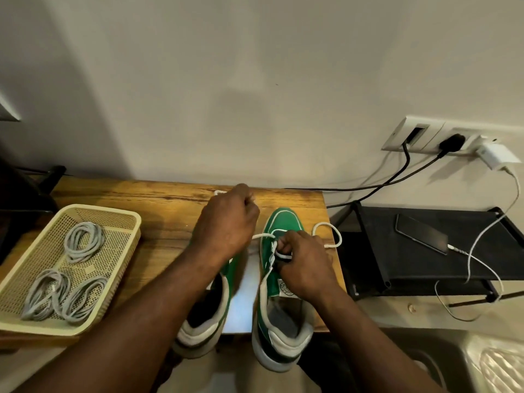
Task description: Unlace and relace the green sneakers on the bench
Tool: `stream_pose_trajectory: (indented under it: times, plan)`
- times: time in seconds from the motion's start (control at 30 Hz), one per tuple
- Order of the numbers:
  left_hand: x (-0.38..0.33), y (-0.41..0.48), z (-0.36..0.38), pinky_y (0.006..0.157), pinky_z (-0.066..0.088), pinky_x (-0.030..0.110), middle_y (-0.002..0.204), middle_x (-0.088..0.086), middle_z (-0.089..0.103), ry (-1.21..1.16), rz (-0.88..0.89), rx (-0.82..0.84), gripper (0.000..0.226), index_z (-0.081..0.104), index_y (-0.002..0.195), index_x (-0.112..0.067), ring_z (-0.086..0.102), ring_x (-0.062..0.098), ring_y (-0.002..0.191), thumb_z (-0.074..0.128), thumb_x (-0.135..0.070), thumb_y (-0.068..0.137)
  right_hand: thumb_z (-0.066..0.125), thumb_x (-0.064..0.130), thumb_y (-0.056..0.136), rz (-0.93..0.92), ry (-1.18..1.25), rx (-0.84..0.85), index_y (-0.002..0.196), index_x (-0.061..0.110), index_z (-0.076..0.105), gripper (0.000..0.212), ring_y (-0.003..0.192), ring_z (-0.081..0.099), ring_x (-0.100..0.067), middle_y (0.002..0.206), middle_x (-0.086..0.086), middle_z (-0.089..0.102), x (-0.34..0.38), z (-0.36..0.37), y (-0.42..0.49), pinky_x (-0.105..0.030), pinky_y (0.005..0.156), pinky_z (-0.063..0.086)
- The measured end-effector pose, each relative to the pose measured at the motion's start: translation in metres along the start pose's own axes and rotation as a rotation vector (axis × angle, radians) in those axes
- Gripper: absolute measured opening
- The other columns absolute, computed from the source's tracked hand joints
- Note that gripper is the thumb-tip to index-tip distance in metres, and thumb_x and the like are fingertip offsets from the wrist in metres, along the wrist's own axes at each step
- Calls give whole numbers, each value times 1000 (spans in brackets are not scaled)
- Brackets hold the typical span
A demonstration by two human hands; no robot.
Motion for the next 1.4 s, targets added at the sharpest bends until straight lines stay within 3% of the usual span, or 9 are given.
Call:
stream_pose_trajectory:
  times: [0.17,0.37,0.53,0.73,0.9,1.03,1.1,1.23,1.4]
  plan:
    - [12,-20,55,82,59,34,93,-10,75,12,-32,325,5,75,96,-31,71,11,83,76,-34,93,61,36,68,4,40,-15,74,33,60,7,98,60,-28,92,6,66,1,-3,4,-49,81,55]
    - [17,-22,66,71,56,31,79,-13,70,47,-102,183,17,69,79,-31,65,6,76,78,-33,93,69,24,80,-23,-50,-21,91,26,73,12,105,59,-28,101,3,67,2,-1,3,-48,85,54]
    - [9,-25,61,61,45,31,83,-11,65,157,-63,122,17,63,85,-29,60,9,74,66,-30,102,71,34,88,-69,-253,-92,117,31,68,30,119,45,-25,127,4,57,5,-7,-5,-41,89,48]
    - [-15,-33,36,70,57,33,94,-3,71,237,23,-23,6,70,103,-22,64,14,79,64,-23,102,69,27,89,-54,-288,-72,137,32,60,49,124,43,-28,135,2,55,1,-4,-6,-43,93,50]
    - [-12,-16,-43,72,58,33,84,-5,76,-232,-36,-400,15,72,93,-18,74,14,76,63,-21,104,70,31,88,-2,-294,-65,133,32,62,46,124,43,-28,134,1,54,-3,-5,-3,-49,93,52]
    - [10,-15,-8,70,64,37,81,7,78,-1040,-431,-70,19,61,101,-7,77,26,73,50,-19,111,69,31,87,14,-279,-68,123,28,64,36,123,42,-28,129,0,54,-2,-6,-2,-49,94,51]
    - [13,-17,16,56,56,30,74,5,68,-778,-429,110,21,62,105,-6,67,22,63,52,-23,110,68,31,87,26,-266,-62,121,27,65,34,123,42,-28,130,0,54,-2,-6,-2,-50,96,50]
    - [8,-16,53,67,42,33,91,1,63,293,-35,323,16,64,107,-17,60,19,82,56,-31,106,69,32,87,44,-239,-64,122,30,65,36,125,41,-27,131,2,54,-4,-6,-2,-50,98,48]
    - [-9,-26,63,67,44,31,77,-1,56,443,-24,389,20,76,98,-14,53,13,68,61,-26,102,70,30,86,34,-268,-75,124,29,64,38,126,42,-26,132,2,55,-5,-5,-2,-48,100,45]
Point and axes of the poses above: each hand's wrist, its own y-axis towards the middle knuckle, its own z-axis out of the palm, x = y × z, the point moved 7 cm from there along y, towards the middle knuckle
